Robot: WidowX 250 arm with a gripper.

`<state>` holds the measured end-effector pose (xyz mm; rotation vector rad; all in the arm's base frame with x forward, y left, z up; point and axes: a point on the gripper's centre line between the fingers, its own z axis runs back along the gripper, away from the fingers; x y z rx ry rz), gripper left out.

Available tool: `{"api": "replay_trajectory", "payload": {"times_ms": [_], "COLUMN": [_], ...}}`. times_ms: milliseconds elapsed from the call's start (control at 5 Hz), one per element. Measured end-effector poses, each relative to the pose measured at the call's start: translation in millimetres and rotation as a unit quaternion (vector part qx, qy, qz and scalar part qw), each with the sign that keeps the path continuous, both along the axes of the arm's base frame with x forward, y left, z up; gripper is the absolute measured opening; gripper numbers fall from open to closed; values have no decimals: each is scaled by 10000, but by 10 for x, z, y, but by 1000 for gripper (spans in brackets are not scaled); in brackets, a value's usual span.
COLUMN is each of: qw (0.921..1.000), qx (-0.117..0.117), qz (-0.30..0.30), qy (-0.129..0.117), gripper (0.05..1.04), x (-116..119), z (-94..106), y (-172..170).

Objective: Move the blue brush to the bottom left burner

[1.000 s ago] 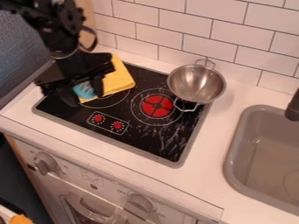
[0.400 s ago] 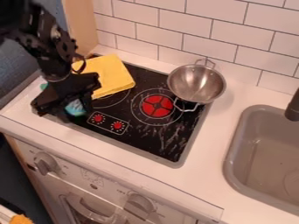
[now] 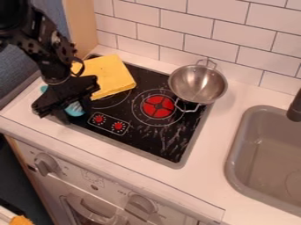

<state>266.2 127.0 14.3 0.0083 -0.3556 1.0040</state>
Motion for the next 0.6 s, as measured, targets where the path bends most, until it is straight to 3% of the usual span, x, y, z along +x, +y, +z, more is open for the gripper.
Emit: {"api": "replay_trajectory", "payload": {"times_ms": [200,600], "qw": [9997,9990], "qx": [-95,-221], "qz": [-174,-355], "qy": [120,171], "gripper": [958,1001], "x": [35,33], "z": [-14,-5], "y": [-16,-37]}}
